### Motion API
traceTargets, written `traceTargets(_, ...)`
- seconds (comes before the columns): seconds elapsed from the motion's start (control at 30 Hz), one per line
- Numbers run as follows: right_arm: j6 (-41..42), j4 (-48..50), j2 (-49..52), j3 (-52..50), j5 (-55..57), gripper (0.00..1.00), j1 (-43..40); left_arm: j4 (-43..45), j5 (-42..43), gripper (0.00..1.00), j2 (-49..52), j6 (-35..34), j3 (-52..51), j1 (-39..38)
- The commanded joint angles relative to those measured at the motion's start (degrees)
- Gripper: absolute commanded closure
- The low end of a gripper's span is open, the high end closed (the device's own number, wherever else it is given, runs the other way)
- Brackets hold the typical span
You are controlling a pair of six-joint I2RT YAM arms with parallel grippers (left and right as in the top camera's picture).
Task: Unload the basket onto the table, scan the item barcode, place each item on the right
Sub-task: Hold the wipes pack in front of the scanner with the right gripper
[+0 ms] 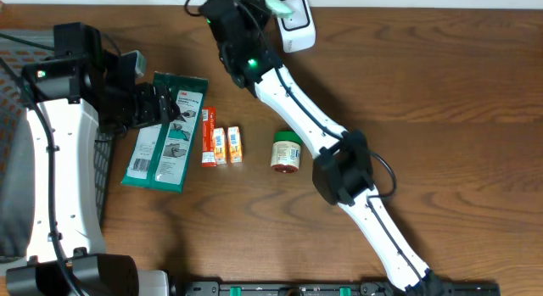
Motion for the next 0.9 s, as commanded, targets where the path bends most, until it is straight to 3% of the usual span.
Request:
traceTargets(0.0, -6.51, 6.34, 2.75, 0.35, 2.23, 0.99, -3.1, -0.2, 0.31, 0.13, -0.83, -0.31, -0.17, 0.02)
traceTargets(0.23, 1.62, 17.11, 7.41, 0.35, 0.98, 0.99, -5.2, -0.2, 0.31, 0.13, -0.83, -0.31, -0.17, 0.02)
traceTargets(0.57, 21.24, 6.21, 8.96, 0.35, -1.99, 0.99, -4.96, -0.2, 0.31, 0.13, -0.83, -0.31, -0.17, 0.02)
traceTargets(0.87, 24.3, 1.66, 8.92, 0.37, -6.21, 0.99, -4.46, -0.22, 0.31, 0.13, -0.83, -0.31, -0.17, 0.02)
